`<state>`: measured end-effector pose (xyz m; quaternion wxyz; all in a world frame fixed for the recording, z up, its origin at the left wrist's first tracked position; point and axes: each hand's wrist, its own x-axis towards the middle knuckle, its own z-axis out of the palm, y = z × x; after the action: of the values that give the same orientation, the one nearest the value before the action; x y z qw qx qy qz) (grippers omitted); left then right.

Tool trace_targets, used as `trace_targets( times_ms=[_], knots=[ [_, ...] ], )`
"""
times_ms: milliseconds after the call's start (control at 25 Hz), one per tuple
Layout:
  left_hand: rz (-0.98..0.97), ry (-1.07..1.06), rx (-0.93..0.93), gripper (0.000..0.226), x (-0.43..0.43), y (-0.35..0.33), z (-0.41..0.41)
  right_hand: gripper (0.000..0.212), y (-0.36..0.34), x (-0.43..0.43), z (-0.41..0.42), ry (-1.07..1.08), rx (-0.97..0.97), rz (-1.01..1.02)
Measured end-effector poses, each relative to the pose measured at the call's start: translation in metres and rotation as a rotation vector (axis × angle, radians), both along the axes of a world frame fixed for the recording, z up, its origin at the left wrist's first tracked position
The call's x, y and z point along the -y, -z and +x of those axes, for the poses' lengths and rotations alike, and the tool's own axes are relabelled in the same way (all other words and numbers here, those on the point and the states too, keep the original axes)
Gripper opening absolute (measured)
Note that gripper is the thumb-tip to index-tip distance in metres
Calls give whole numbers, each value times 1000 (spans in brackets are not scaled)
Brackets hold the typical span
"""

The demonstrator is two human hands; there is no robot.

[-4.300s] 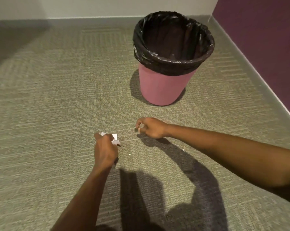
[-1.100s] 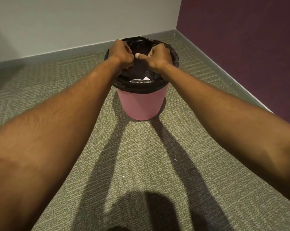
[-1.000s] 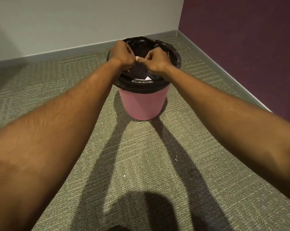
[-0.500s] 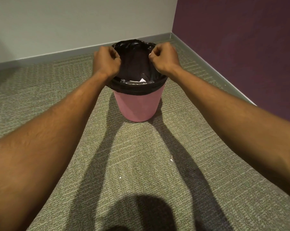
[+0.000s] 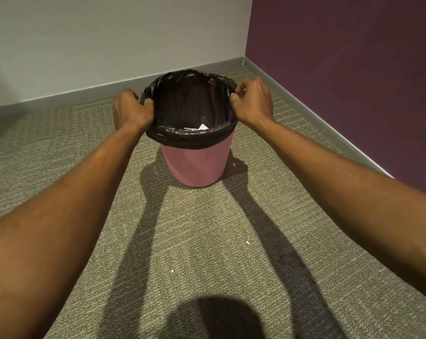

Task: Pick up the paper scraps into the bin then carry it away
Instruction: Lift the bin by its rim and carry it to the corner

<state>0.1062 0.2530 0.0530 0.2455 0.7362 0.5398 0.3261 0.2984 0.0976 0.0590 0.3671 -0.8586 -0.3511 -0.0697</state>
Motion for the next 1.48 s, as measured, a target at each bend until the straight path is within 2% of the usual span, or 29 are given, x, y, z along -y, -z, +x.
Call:
trace_targets(
  times_ms=[120, 200, 280, 480, 640, 800, 920, 1080, 1240, 1480],
  knots=[
    [-149, -2, 112, 20, -9, 7, 3, 16, 4, -2, 8, 136, -103, -32],
    [-251, -37, 198, 16, -14, 8, 5, 19, 9, -3, 13, 134, -335, 14],
    [-304, -46, 207, 19, -19, 10, 6, 19, 14, -3, 17, 87, -516, 82],
    [-424, -60, 313, 23, -28, 15, 7, 12, 15, -1, 22, 33, -688, 154],
    [-533, -18, 408, 7, -27, 8, 8, 12, 11, -3, 22, 22, -814, 164],
    [-662, 4, 414, 16, -21, 1, -6, 8, -13, 7, 16, -39, -936, 49],
    [-648, -14, 410, 1, -10, -11, -13, 11, -26, 14, 11, -34, -956, 5],
    [-608, -61, 421, 16, 6, -61, -24, 16, -69, 24, 7, -32, -968, -9],
    [-656, -57, 418, 29, 28, -135, -42, 12, -152, 46, 0, -52, -1003, -22],
    [-728, -8, 395, 15, 73, -276, -67, 10, -292, 92, -6, -61, -1027, -46]
  ],
)
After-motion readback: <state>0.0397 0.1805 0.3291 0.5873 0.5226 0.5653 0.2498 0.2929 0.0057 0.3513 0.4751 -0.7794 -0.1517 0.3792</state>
